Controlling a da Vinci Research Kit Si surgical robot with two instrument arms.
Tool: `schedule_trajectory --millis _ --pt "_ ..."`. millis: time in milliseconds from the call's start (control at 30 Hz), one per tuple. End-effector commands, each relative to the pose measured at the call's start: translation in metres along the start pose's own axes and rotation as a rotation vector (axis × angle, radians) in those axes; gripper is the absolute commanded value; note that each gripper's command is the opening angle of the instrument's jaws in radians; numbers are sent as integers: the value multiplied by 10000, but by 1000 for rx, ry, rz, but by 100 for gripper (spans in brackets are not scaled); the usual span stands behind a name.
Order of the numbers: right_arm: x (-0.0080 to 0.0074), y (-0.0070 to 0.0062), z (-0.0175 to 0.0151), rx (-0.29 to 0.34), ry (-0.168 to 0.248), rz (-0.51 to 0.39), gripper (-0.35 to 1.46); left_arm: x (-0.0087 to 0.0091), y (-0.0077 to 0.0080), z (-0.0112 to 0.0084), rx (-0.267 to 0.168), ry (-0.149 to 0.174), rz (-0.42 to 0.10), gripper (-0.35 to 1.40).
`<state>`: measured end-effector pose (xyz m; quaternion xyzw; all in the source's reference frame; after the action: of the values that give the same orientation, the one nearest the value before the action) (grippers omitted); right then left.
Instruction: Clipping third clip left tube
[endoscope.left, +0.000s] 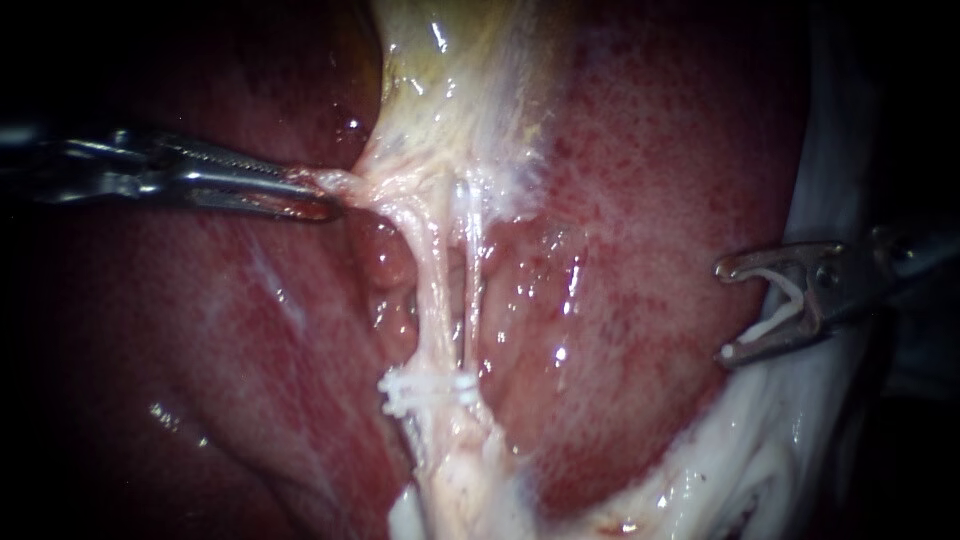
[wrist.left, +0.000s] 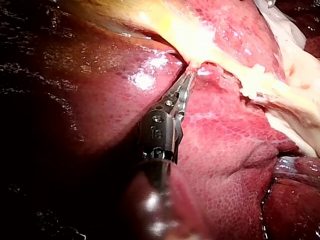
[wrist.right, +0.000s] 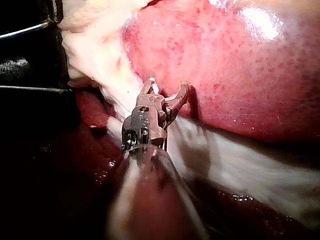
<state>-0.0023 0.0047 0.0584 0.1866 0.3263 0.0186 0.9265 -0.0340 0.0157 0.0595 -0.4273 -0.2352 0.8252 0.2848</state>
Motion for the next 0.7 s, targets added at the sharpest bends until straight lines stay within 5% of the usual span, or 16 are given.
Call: schedule_trajectory --millis 33,233,567,700 --pt "0 0 0 0 0 0 48 0 1 -1 0 0 0 -35" --pt "0 0 0 0 0 0 48 15 2 -24 16 1 -8 -35" --pt "0 0 0 0 0 -6 48 58 -13 -119 81 66 -1 -35" --pt "3 0 -2 1 0 -4 48 59 -13 -124 94 73 1 -35"
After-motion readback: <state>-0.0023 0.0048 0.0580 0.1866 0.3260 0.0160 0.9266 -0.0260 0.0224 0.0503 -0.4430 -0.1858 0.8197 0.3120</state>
